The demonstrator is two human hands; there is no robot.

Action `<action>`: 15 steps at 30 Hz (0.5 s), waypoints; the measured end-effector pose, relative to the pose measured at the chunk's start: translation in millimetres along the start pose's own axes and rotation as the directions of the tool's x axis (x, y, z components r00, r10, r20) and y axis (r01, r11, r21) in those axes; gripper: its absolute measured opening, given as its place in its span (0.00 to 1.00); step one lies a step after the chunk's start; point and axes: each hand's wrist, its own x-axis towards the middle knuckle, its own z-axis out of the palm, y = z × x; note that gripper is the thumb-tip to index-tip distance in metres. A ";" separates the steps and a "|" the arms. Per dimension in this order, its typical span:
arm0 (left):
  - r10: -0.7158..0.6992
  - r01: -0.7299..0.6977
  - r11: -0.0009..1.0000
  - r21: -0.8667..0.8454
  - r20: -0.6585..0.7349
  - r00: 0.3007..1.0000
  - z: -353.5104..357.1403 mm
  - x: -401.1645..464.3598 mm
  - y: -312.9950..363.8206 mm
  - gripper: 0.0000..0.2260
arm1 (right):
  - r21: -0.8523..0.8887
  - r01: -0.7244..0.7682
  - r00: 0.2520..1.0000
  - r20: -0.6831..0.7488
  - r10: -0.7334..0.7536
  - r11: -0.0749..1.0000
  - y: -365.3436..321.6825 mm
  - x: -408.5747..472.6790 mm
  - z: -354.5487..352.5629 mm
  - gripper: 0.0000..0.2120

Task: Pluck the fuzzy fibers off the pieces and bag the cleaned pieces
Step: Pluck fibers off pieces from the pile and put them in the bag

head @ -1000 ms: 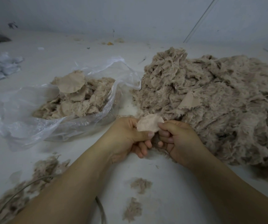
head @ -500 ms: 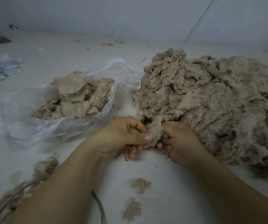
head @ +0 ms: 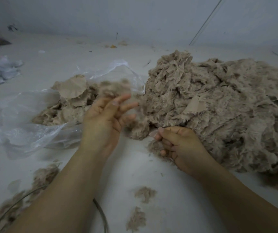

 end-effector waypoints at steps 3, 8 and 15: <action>0.095 -0.051 0.927 0.371 -0.100 0.990 0.1 -1.6 -13.7 0.10 | 0.001 -0.020 1.000 0.004 0.020 1.000 -0.7 -0.2 -0.8 0.14; -0.007 -0.083 0.385 0.919 0.092 0.996 2.1 -0.5 -39.7 0.16 | -0.003 -0.032 0.999 0.012 0.032 0.999 -0.7 -0.3 -0.4 0.14; 0.111 -0.340 0.490 0.803 0.330 0.938 9.7 -13.5 -36.8 0.13 | 0.041 -0.029 0.999 0.040 0.027 0.999 -2.5 -0.5 -0.7 0.21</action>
